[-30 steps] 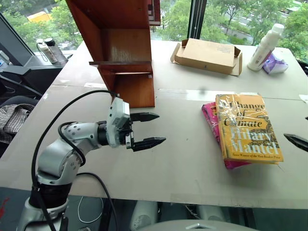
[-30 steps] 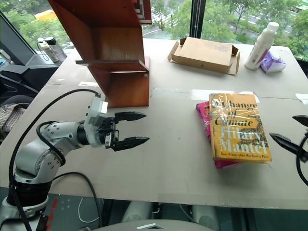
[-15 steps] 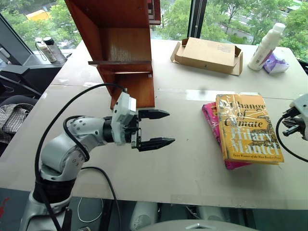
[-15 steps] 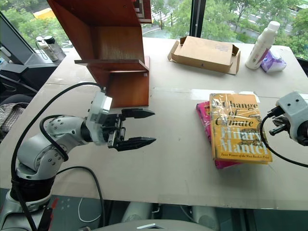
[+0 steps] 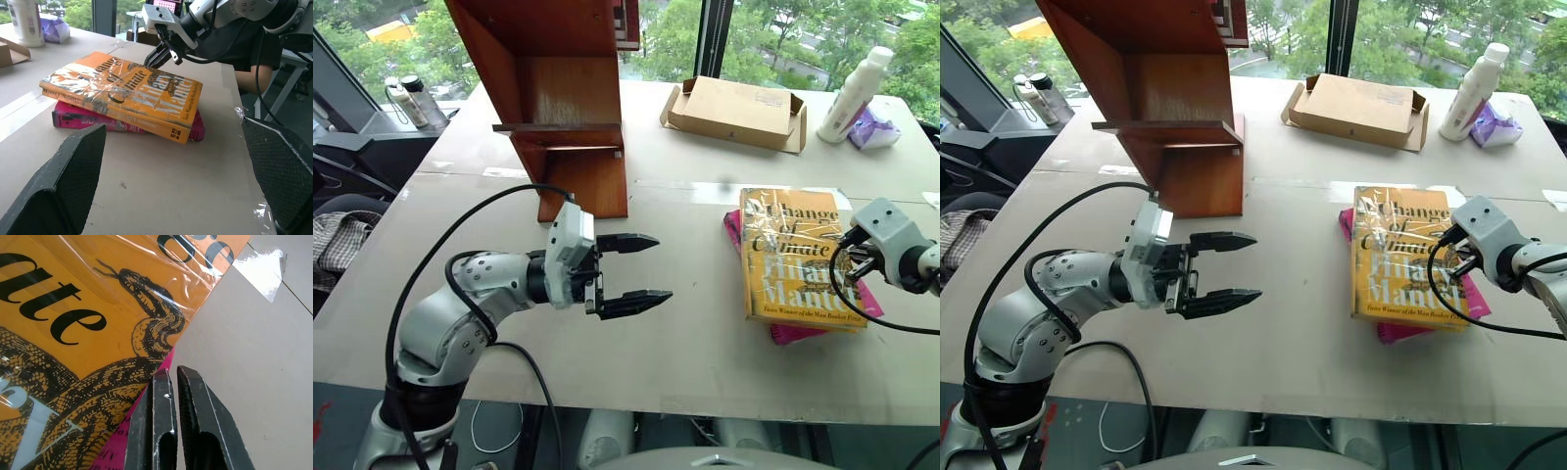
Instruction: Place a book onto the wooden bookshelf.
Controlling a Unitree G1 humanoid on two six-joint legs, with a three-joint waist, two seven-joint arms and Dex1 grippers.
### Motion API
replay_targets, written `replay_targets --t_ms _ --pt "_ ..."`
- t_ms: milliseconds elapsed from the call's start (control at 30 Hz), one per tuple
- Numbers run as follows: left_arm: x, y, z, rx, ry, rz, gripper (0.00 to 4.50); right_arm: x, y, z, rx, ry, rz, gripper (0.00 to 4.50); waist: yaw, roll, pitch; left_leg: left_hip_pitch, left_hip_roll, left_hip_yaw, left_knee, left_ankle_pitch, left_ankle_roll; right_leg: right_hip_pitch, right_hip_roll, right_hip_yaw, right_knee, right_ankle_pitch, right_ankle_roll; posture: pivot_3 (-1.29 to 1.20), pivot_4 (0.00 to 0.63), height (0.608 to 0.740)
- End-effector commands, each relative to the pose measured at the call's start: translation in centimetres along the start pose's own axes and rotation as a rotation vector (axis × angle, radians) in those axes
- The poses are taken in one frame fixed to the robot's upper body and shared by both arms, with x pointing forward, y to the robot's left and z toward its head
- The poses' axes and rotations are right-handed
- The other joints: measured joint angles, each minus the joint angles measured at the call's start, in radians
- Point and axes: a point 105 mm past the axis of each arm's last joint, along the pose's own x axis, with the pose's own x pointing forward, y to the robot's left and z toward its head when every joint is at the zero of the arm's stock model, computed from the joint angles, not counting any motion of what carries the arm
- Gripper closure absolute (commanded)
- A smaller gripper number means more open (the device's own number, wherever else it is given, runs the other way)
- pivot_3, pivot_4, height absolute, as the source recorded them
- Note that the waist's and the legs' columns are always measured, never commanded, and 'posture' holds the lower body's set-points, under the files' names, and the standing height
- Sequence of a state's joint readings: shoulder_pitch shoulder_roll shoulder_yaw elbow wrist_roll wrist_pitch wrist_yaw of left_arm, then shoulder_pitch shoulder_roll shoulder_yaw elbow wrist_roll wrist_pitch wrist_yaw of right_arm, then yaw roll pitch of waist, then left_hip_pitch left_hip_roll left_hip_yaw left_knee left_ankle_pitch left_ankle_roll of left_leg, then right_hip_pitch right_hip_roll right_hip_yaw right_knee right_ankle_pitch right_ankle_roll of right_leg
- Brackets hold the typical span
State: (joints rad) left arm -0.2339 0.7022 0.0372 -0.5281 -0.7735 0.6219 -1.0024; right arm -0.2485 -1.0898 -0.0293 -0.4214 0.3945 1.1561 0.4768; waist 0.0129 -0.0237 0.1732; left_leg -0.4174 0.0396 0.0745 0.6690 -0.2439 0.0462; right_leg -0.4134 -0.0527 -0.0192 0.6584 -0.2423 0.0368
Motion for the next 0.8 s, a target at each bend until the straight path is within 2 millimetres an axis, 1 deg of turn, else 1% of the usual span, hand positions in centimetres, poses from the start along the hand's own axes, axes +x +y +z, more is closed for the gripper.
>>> replay_targets --t_ms 33,133,267,333,400,467,500,533,567,633,700,800 --pt "-0.2 -0.4 1.1 0.058 -0.017 0.006 0.00 -0.2 0.6 1.3 -0.033 -0.044 0.004 4.44 0.000 0.000 0.000 0.000 0.000 0.000 0.000 0.000 0.000 0.000 0.000 0.000 0.000 0.000 0.000 0.00 0.150 0.733" --pt "-0.2 -0.5 1.1 0.058 -0.016 0.010 0.00 0.0 1.1 1.8 -0.030 -0.063 0.017 4.44 0.000 0.000 0.000 0.000 0.000 0.000 0.000 0.000 0.000 0.000 0.000 0.000 0.000 0.000 0.000 0.00 0.150 0.733" --pt "-0.3 -0.5 0.8 0.046 -0.003 0.015 0.00 0.0 1.2 1.8 -0.028 -0.063 0.016 4.44 -0.001 0.000 0.000 0.000 0.000 0.000 0.000 0.000 0.000 0.000 0.000 -0.001 0.000 0.000 0.000 0.00 0.150 0.733" --pt "-0.3 -0.4 0.6 0.025 0.003 0.024 0.00 -0.1 0.9 1.7 -0.034 -0.063 0.002 4.44 -0.001 0.000 0.000 0.000 0.000 0.000 0.000 0.000 0.000 0.000 0.000 -0.001 0.000 0.000 0.000 0.00 0.150 0.733" --pt "-0.2 -0.1 0.2 -0.015 0.002 0.060 0.00 -0.7 0.1 1.8 -0.037 -0.094 -0.032 4.44 -0.001 0.000 0.000 0.000 0.000 0.000 0.000 0.000 0.000 0.000 0.000 -0.001 0.000 0.000 0.000 0.00 0.150 0.733" --pt "-0.1 0.6 -0.1 -0.069 -0.016 0.110 0.00 -2.2 0.1 2.4 0.035 -0.215 0.022 4.44 0.003 0.000 0.000 0.000 0.000 0.000 0.000 0.000 0.000 0.000 0.000 -0.001 0.000 0.000 0.000 0.00 0.150 0.733" --pt "0.1 0.9 -0.6 -0.122 -0.011 0.122 0.00 -3.7 0.4 2.2 0.033 -0.276 0.073 4.44 0.001 0.000 0.000 0.000 0.000 0.000 0.000 0.000 0.000 0.000 -0.001 -0.001 0.000 0.000 0.001 0.00 0.150 0.733" --pt "0.2 1.2 -1.1 -0.166 -0.002 0.128 0.00 -5.1 0.3 2.2 0.012 -0.336 0.084 4.44 0.009 0.001 -0.001 0.000 0.000 0.000 0.000 0.000 0.000 0.000 0.000 -0.002 0.000 0.000 0.001 0.00 0.150 0.733" --pt "0.4 1.5 -1.7 -0.212 0.040 0.143 0.00 -6.3 0.2 1.4 0.020 -0.345 0.089 4.44 0.016 0.001 -0.001 -0.001 -0.001 -0.003 0.000 0.000 0.000 0.001 -0.001 -0.002 0.000 0.000 0.002 0.00 0.150 0.733" --pt "0.6 2.2 -2.5 -0.336 0.089 0.152 0.00 -8.2 0.9 0.6 0.015 -0.412 0.148 3.93 0.023 0.001 -0.001 -0.001 0.000 -0.004 0.000 0.000 0.000 0.002 0.000 -0.005 0.000 -0.001 0.003 0.00 0.150 0.733" --pt "1.1 2.7 -2.3 -0.451 0.077 0.122 0.00 -10.0 1.9 -0.2 0.042 -0.499 0.237 3.28 0.024 0.000 -0.001 -0.001 0.000 -0.004 0.000 0.000 0.000 0.002 0.000 -0.007 0.000 -0.001 0.004 0.00 0.150 0.733" --pt "2.2 4.0 -2.4 -0.622 0.099 0.080 0.00 -11.9 2.7 -2.2 0.048 -0.556 0.320 1.84 0.024 0.000 -0.001 0.000 0.000 -0.005 0.002 0.000 0.000 0.004 0.000 -0.008 0.001 -0.002 0.008 0.00 0.150 0.733"
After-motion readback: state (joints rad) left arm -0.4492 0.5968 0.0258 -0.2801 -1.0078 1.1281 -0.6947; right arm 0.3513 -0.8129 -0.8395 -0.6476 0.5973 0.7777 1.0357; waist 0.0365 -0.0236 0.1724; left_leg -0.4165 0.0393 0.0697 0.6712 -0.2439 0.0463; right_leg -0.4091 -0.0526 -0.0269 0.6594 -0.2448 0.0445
